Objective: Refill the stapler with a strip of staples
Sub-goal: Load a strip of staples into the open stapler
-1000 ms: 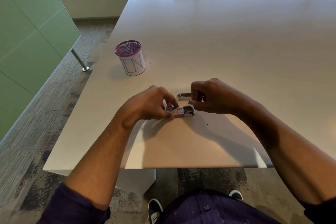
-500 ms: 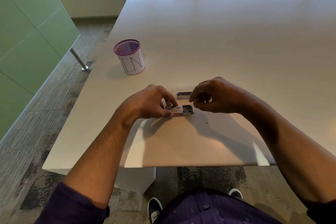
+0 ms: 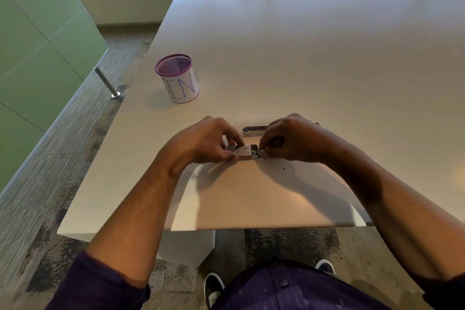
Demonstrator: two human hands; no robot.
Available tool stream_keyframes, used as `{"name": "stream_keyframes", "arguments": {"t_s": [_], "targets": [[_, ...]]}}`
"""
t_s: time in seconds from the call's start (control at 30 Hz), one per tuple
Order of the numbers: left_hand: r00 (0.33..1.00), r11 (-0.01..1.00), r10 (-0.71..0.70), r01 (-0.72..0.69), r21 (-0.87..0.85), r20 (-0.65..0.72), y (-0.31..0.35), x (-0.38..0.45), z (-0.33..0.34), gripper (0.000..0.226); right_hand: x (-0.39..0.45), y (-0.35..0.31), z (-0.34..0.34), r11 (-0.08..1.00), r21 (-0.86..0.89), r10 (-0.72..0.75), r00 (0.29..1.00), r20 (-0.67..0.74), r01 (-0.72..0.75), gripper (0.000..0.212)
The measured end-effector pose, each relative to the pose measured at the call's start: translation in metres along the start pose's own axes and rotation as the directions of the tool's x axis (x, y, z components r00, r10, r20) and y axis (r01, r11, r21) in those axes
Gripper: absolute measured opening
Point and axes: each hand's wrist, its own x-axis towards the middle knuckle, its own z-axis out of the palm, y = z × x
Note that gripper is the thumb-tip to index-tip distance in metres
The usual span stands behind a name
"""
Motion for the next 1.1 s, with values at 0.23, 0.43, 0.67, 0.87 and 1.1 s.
{"name": "stream_keyframes", "arguments": {"t_s": [0.23, 0.43, 0.67, 0.87, 1.1], "targets": [[1.000, 1.000, -0.001, 0.002, 0.011, -0.015, -0.0010, -0.0003, 0.0014, 0.039, 0.0017, -0.0043, 0.0029, 0.999, 0.020, -0.041, 0.999, -0.016, 0.042, 0.018], [1.000, 1.000, 0.000, -0.001, -0.007, -0.020, -0.0011, -0.0018, 0.0010, 0.037, 0.0032, -0.0064, 0.0060, 0.998, 0.053, -0.045, 0.998, -0.033, 0.047, 0.020], [1.000, 1.000, 0.007, -0.007, -0.007, -0.028, -0.0024, -0.0022, 0.0014, 0.039, 0.0052, -0.0026, 0.0049, 0.999, 0.025, -0.044, 0.999, 0.009, 0.044, 0.018], [0.999, 1.000, 0.015, -0.015, -0.009, -0.038, -0.0028, -0.0019, 0.0021, 0.039, 0.0079, -0.0015, 0.0074, 0.998, 0.008, -0.060, 0.998, 0.026, 0.060, 0.019], [0.998, 0.999, 0.035, -0.035, -0.001, -0.048, -0.0034, -0.0031, 0.0022, 0.037, 0.0087, -0.0019, 0.0093, 0.999, 0.034, -0.042, 0.999, -0.004, 0.042, 0.018]]}}
